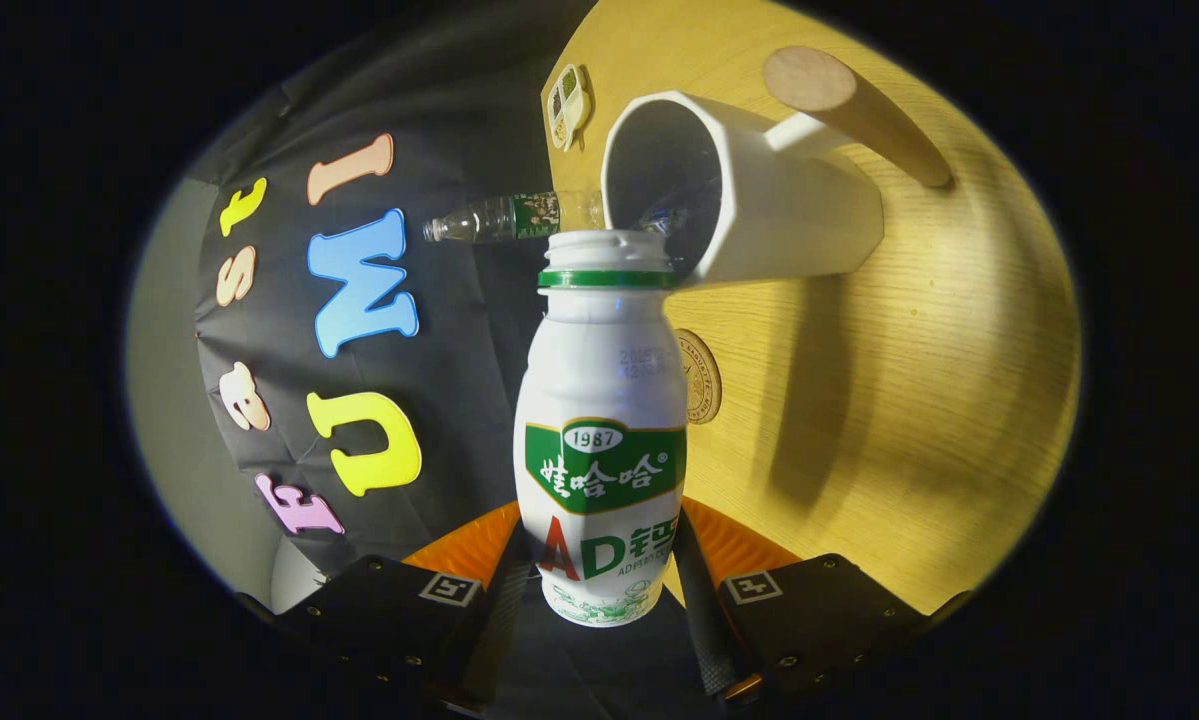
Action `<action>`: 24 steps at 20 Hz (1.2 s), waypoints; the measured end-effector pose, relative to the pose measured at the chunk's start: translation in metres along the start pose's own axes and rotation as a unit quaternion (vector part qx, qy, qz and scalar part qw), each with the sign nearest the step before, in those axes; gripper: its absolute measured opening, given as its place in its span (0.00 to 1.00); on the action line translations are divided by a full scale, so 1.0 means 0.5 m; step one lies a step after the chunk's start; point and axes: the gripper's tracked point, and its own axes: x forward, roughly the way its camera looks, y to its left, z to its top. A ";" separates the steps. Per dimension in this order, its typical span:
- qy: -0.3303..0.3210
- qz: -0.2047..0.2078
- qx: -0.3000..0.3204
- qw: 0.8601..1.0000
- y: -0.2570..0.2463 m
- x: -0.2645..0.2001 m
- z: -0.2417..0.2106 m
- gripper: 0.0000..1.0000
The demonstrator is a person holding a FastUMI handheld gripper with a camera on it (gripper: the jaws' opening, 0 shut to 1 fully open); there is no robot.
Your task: Take the bottle from table, then pour the juice into the cup, finally place the bottle on the coaster
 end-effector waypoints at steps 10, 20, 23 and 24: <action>0.002 0.017 0.025 1.000 0.025 -0.018 0.005 0.74; 0.012 0.025 0.057 0.998 0.048 -0.017 0.007 0.74; 0.019 0.023 0.062 0.998 0.052 -0.015 0.002 0.74; 0.022 0.023 0.064 0.997 0.054 -0.015 -0.002 0.74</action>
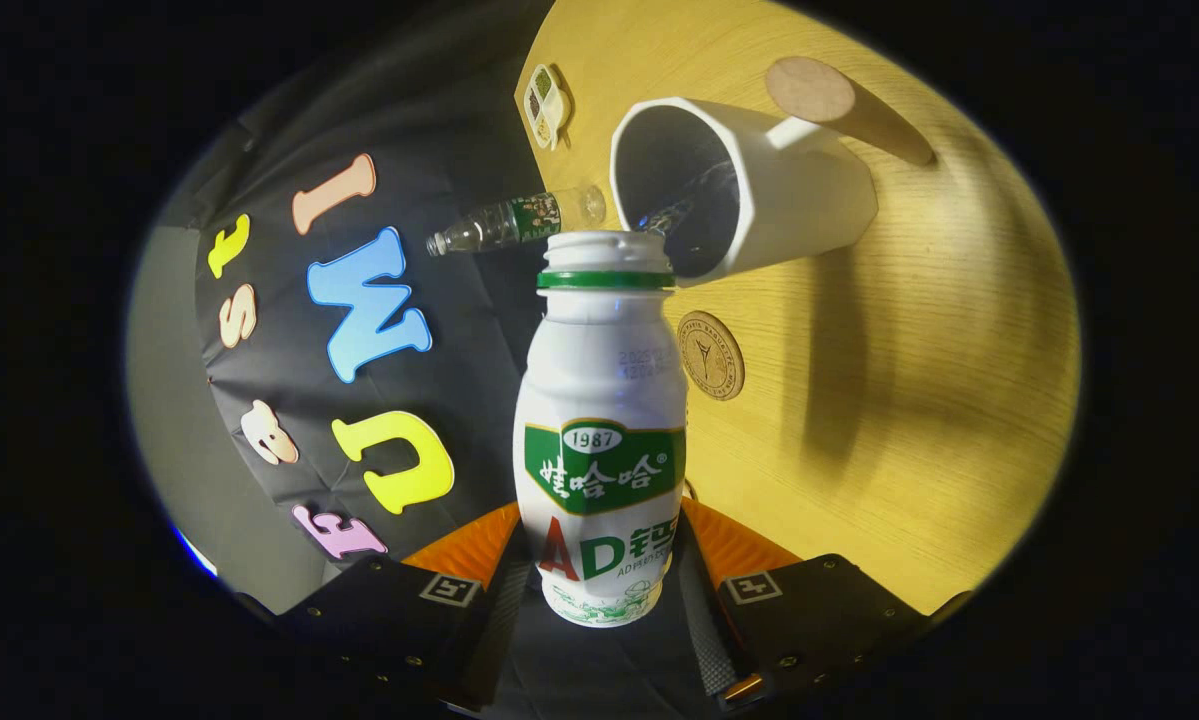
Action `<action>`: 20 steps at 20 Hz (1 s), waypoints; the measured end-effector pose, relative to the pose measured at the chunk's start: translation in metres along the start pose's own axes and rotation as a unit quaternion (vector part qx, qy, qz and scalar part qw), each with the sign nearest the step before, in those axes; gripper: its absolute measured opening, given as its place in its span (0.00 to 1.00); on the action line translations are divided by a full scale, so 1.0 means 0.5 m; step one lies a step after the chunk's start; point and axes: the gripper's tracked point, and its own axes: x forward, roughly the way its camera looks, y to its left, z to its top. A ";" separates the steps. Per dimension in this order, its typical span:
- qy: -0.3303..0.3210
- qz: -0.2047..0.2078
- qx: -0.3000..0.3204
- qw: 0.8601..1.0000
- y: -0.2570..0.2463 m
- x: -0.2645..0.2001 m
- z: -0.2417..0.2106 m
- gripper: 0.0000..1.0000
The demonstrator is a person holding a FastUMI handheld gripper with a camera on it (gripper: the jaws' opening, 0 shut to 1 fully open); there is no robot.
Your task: Take the bottle from table, then pour the juice into the cup, finally place the bottle on the coaster
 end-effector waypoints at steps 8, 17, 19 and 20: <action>0.002 -0.003 0.030 1.000 0.011 -0.007 0.011 0.74; 0.010 -0.013 0.064 0.998 0.009 -0.006 0.012 0.74; 0.010 -0.015 0.064 0.998 0.008 -0.005 0.012 0.74; 0.010 -0.015 0.066 0.998 0.008 -0.006 0.012 0.74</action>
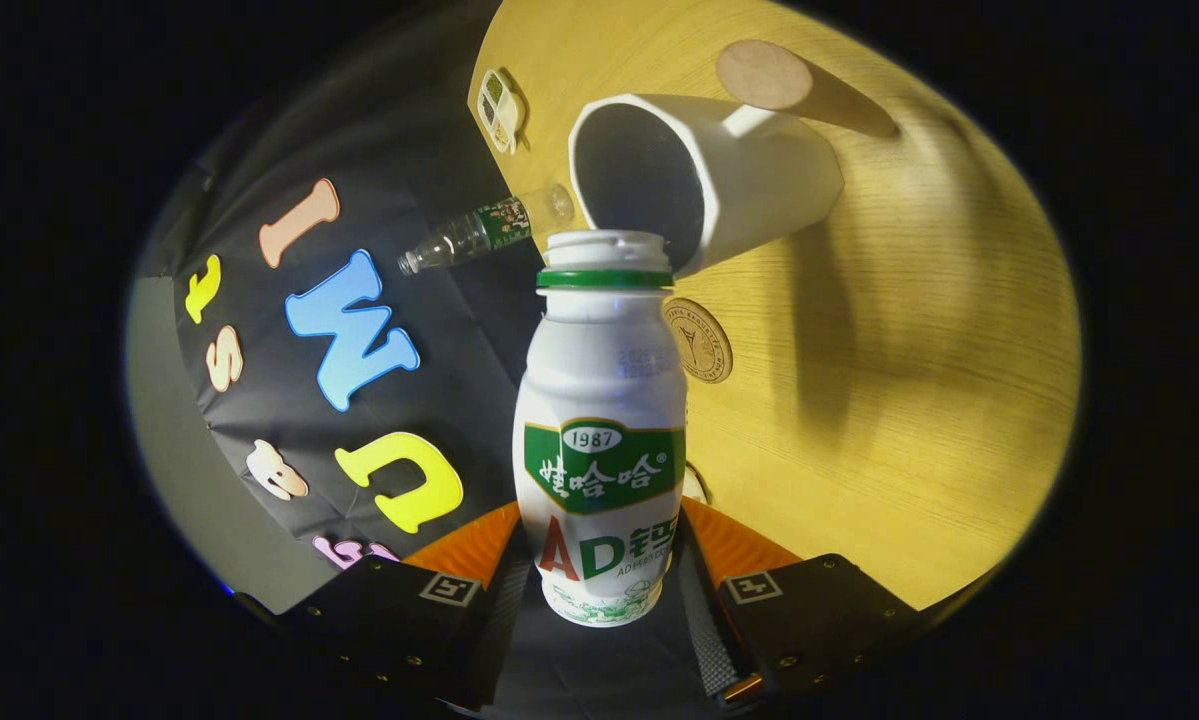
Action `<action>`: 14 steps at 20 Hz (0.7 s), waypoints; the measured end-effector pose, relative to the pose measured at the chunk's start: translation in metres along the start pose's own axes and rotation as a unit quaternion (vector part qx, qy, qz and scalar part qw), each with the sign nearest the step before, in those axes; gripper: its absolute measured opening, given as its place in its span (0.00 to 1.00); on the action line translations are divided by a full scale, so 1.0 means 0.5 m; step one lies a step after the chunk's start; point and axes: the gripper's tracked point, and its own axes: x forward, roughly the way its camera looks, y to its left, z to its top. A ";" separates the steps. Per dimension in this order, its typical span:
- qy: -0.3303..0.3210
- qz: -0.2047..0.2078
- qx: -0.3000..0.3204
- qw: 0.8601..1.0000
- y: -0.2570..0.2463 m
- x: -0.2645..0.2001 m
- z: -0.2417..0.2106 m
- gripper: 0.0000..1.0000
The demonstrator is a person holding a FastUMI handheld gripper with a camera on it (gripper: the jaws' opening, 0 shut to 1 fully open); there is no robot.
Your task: Take the bottle from table, then pour the juice into the cup, finally place the bottle on the coaster
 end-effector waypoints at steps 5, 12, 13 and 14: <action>-0.001 -0.006 0.008 1.000 -0.003 0.003 0.007 0.74; 0.001 -0.010 0.008 1.000 -0.009 0.014 0.015 0.74; 0.000 -0.010 0.006 1.000 -0.010 0.015 0.017 0.74; 0.000 -0.011 0.007 1.000 -0.012 0.013 0.019 0.74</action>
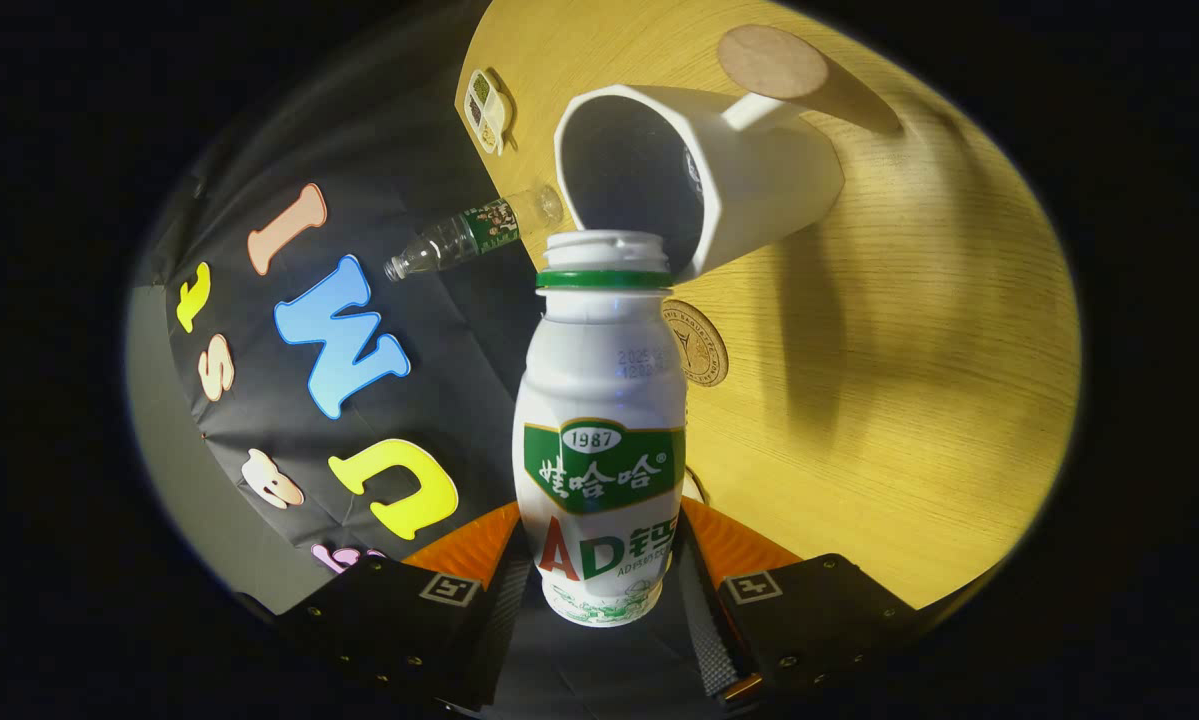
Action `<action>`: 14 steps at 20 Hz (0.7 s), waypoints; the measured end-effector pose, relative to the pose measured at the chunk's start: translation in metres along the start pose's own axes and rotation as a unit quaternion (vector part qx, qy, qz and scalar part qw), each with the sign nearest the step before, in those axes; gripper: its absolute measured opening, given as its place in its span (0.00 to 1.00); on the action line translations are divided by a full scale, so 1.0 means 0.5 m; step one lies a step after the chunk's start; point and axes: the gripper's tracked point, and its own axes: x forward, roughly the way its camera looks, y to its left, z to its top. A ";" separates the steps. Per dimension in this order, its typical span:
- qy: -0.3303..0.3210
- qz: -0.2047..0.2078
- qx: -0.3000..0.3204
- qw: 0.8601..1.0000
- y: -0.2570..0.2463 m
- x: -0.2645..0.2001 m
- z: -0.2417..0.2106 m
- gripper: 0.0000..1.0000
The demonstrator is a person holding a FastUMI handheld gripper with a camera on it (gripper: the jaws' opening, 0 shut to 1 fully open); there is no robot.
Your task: Take the bottle from table, then pour the juice into the cup, finally place the bottle on the coaster
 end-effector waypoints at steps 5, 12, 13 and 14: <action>-0.007 0.008 0.001 1.000 0.011 -0.001 0.005 0.74; -0.013 0.000 -0.019 1.000 0.000 -0.002 0.011 0.74; -0.013 -0.002 -0.027 1.000 -0.004 -0.001 0.012 0.74; -0.013 -0.006 -0.037 0.999 -0.009 0.002 0.012 0.74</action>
